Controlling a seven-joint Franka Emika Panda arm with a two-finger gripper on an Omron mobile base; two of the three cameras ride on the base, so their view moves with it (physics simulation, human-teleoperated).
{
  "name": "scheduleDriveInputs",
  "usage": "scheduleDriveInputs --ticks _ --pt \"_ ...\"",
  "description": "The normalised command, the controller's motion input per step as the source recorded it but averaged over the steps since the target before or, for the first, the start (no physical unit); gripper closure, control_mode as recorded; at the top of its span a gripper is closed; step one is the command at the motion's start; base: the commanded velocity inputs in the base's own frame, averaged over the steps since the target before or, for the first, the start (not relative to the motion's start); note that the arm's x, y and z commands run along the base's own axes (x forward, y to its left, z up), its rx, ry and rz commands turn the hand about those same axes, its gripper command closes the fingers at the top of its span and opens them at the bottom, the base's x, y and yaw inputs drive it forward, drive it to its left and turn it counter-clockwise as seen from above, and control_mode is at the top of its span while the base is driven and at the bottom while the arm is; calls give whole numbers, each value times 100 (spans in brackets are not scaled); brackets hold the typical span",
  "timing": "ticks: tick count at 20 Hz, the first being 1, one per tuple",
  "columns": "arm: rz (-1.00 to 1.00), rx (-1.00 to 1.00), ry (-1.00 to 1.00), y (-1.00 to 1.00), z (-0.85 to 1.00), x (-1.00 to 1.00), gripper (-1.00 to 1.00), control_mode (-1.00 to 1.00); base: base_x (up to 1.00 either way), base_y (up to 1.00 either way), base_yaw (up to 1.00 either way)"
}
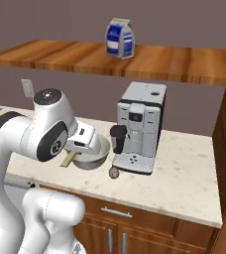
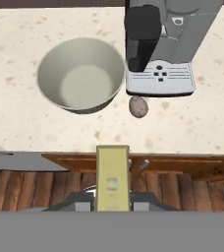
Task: Pick the egg and butter from the fridge and place them by the bowl for mixing.
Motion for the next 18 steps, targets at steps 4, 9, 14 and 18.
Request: scheduleDriveInputs --ticks 4,9,14,18 --pt "0 0 0 0 0 0 100 100 52 -35 19" --pt "0 0 0 0 0 0 100 100 38 -17 4" --pt "0 0 0 0 0 0 100 100 3 -3 0" --pt "0 0 0 0 0 0 100 100 0 0 0"
